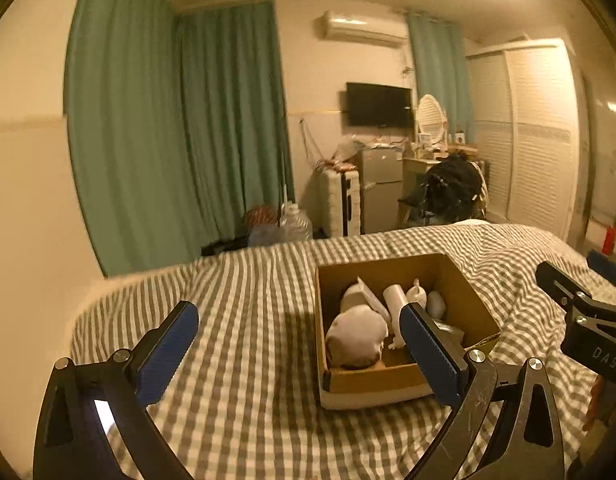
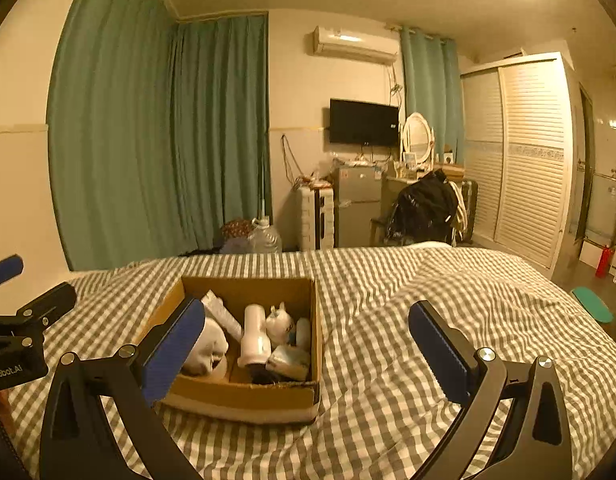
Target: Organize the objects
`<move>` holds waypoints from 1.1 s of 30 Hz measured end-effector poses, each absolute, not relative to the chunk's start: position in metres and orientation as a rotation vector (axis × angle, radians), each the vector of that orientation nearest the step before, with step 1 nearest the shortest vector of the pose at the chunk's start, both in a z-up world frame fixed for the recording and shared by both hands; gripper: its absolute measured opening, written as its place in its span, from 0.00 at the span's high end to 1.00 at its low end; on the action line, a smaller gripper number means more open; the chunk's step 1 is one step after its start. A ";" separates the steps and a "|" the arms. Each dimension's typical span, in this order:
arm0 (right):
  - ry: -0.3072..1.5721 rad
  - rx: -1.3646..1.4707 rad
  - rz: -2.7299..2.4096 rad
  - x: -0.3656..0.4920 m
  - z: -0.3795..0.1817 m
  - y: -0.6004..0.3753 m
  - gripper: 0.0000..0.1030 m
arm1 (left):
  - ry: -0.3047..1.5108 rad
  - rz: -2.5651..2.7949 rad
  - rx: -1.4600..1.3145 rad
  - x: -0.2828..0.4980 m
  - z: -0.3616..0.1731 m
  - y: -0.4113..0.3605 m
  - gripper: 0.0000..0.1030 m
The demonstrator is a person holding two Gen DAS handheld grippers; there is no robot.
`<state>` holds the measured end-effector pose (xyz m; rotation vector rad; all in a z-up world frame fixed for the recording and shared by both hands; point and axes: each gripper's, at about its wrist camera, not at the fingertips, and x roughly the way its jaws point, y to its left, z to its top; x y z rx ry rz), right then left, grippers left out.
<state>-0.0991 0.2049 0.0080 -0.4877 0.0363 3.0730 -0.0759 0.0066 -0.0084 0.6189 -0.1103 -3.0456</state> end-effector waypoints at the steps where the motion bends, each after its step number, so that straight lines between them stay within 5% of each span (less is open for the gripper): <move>1: 0.037 -0.484 3.069 -0.100 0.006 0.204 0.01 | -0.100 -3.050 0.628 -0.075 -0.009 0.006 0.00; 33: 0.025 -0.550 3.064 -0.101 -0.002 0.194 0.01 | -0.141 -3.029 0.672 -0.073 -0.010 0.012 0.00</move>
